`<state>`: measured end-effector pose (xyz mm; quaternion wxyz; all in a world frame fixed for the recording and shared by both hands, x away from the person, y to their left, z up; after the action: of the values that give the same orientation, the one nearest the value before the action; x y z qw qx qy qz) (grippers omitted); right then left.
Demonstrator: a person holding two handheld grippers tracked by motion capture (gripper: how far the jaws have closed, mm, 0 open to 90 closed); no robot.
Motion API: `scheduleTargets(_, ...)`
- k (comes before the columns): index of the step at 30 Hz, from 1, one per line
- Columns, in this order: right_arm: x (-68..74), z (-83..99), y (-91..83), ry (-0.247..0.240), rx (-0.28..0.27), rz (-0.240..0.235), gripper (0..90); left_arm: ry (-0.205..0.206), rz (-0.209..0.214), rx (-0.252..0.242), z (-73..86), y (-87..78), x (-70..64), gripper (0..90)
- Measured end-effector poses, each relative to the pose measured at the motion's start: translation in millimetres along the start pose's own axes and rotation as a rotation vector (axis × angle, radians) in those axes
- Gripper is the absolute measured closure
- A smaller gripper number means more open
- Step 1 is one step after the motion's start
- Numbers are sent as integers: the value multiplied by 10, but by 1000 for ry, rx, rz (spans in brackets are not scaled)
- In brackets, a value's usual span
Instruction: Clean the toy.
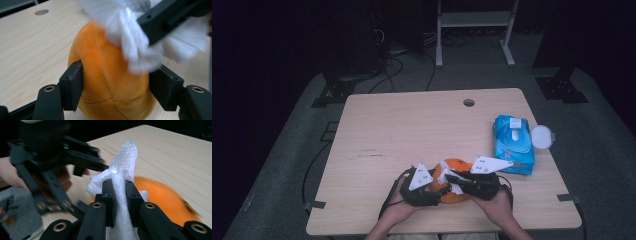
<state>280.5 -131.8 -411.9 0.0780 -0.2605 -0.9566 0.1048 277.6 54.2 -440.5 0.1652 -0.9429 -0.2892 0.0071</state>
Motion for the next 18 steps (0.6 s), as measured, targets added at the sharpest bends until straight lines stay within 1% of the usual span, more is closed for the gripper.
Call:
scheduleTargets(1, 24, -12, 23, -21, 5, 1, 803, 11, -10, 1, -6, -1, -18, 334)
scheduleTargets(2, 21, -19, 24, -31, 12, 18, 803, 11, -10, 1, -6, -1, -18, 335)
scheduleTargets(3, -14, -21, 4, -33, 14, 35, 803, 8, -8, -1, -5, -4, -16, 336)
scheduleTargets(4, -68, -21, -30, -28, 11, 62, 803, 2, -4, -5, 0, -4, -7, 337)
scheduleTargets(6, -175, -11, -117, -2, 5, 115, 804, -15, 3, -9, -5, -1, -3, 338)
scheduleTargets(7, -193, -4, -143, 5, 6, 127, 804, -22, 9, -14, -20, 8, -20, 337)
scheduleTargets(8, -176, -2, -150, 10, 1, 121, 805, -5, 9, -9, -35, 14, -45, 338)
scheduleTargets(9, -126, -6, -136, 1, 1, 107, 805, 18, 7, -7, -44, 22, -75, 338)
scheduleTargets(11, 8, -30, -66, -31, -5, 58, 804, 46, 8, 3, -47, 27, -116, 338)
scheduleTargets(12, 56, -45, -31, -48, -4, 47, 804, 58, 7, 5, -43, 23, -125, 339)
scheduleTargets(13, 72, -57, -10, -50, -1, 41, 803, 56, 6, 4, -40, 19, -123, 342)
scheduleTargets(14, 47, -63, -11, -36, -7, 47, 804, 52, 6, 5, -35, 12, -114, 346)
scheduleTargets(15, -19, -58, -29, -11, -16, 58, 804, 55, 9, 7, -25, 8, -99, 348)
scheduleTargets(16, -102, -44, -58, 14, -18, 75, 804, 45, 8, 2, -15, 9, -97, 349)
scheduleTargets(17, -183, -23, -97, 24, -18, 106, 805, 43, 13, 0, -10, 9, -93, 349)
scheduleTargets(18, -251, 1, -138, 44, -21, 124, 805, 41, 17, 3, -11, 9, -87, 349)
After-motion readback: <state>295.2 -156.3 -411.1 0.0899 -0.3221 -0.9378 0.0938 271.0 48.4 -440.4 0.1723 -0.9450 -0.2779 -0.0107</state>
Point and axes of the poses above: each handheld gripper's, and its own axes: y roughly forward along the jaws, z roughly out of its underside, x roughly to its left, the point moved 2 cm from there along y, roughly forward along the jaws, and after that the axes turned 11 degrees about -x, right-handed, at the moved point
